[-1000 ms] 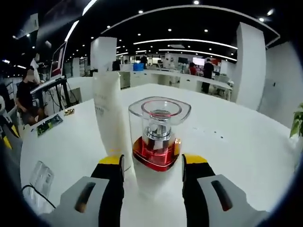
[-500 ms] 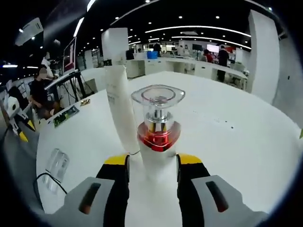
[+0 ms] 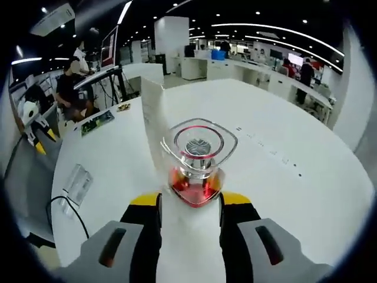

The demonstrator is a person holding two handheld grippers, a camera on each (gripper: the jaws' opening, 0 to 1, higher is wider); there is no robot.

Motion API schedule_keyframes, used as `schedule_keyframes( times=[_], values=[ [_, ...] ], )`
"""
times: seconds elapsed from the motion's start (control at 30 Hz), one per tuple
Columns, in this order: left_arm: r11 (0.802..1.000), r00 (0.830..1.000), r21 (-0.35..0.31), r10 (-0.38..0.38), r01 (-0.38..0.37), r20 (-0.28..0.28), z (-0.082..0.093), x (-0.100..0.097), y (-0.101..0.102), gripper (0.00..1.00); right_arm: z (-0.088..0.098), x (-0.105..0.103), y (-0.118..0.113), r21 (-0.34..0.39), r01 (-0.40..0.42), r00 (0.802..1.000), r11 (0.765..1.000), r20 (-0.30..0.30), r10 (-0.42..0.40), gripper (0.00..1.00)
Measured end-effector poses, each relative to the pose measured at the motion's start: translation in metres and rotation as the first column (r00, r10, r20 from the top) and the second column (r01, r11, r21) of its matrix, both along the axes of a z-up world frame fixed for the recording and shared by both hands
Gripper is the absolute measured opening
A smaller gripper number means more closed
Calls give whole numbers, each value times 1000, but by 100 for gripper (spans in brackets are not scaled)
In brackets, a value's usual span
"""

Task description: Arrange the skincare products in the storage area until every visible bottle or jar stands upright without overlapping.

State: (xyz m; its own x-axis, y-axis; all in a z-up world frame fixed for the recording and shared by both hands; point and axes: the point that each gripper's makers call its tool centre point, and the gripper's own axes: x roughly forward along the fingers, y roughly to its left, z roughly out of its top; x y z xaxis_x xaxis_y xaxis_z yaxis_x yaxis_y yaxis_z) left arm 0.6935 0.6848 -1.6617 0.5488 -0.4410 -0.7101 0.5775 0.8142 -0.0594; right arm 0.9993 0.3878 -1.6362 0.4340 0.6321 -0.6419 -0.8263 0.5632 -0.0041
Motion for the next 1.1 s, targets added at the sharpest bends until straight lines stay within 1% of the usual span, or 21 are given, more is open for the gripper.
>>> schedule_keyframes(
  times=[0.07,0.23,0.33,0.43,0.6,0.97,1.1],
  values=[
    [1000,1000,-2,1,-1,-1,0,0,0,34,0,2,-1,2,3,1000,1000,2,-3,28],
    [1000,1000,1,1,-1,-3,0,0,0,34,0,-1,2,29,34,999,999,-23,-34,28],
    [1000,1000,1,4,-4,-2,0,0,0,34,0,-1,3,41,66,998,997,-21,-65,28],
    [1000,1000,-5,3,-3,-6,0,0,-1,34,-1,-2,3,49,80,997,996,-5,-80,28],
    [1000,1000,-7,1,-1,-3,1,0,-1,34,0,-1,3,70,110,994,992,-3,-110,28],
    [1000,1000,-7,0,0,-4,1,0,-1,33,1,-3,11,88,136,991,987,-6,-136,28],
    [1000,1000,-2,-4,4,7,2,0,-1,32,1,-3,13,106,155,988,982,-12,-155,28]
  ],
)
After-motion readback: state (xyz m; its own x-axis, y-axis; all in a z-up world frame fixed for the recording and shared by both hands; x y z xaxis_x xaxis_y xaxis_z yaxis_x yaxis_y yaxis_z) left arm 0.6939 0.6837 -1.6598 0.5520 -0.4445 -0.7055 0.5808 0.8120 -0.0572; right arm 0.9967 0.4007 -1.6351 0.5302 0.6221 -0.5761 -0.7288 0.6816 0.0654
